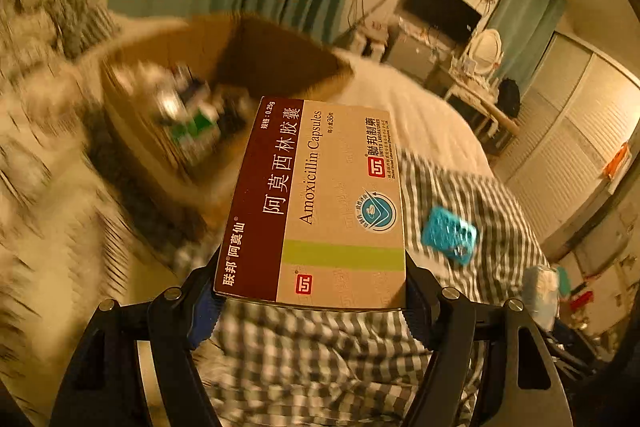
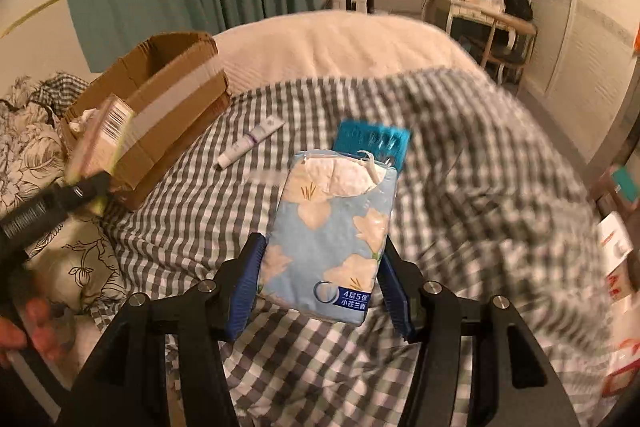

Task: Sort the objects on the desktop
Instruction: 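Carry the Amoxicillin box and blue tissue pack toward the cardboard box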

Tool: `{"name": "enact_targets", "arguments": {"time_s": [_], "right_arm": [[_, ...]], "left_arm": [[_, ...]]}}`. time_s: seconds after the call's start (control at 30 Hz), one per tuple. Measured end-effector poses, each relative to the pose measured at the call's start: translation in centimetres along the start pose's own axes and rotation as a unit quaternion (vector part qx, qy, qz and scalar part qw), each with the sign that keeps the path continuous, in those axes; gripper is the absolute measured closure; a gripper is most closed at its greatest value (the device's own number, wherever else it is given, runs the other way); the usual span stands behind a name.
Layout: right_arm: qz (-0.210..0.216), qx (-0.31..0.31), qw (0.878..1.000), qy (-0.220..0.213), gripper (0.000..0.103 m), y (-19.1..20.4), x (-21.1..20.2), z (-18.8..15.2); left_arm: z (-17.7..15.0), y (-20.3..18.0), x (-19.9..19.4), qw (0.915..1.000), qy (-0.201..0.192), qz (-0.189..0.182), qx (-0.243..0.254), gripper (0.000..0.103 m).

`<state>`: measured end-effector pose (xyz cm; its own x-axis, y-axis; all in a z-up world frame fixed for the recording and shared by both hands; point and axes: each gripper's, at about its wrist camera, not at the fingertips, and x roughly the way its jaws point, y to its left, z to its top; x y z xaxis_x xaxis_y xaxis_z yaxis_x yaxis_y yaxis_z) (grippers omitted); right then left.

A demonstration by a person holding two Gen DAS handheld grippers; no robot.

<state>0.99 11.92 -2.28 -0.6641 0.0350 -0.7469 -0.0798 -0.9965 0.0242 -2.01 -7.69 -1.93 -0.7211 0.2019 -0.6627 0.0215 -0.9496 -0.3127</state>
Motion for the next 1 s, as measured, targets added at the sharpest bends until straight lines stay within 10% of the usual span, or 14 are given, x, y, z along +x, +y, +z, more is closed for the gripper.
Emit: {"name": "enact_targets", "arguments": {"time_s": [0.33,0.73,1.0], "right_arm": [[0.092,-0.033,0.994,-0.052,0.048,5.6,-3.4,7.0],[0.226,-0.047,0.972,-0.049,0.048,17.2,6.9,18.5],[0.237,-0.011,0.970,-0.054,0.019,17.7,10.7,19.3]], "left_arm": [[7.8,4.6,-1.4,0.9987,-0.044,0.024,-0.007,0.027],[14.0,9.4,6.7,0.9939,-0.040,0.094,0.041,0.027],[13.5,9.3,7.5,0.9872,-0.041,0.134,0.077,0.008]]}}
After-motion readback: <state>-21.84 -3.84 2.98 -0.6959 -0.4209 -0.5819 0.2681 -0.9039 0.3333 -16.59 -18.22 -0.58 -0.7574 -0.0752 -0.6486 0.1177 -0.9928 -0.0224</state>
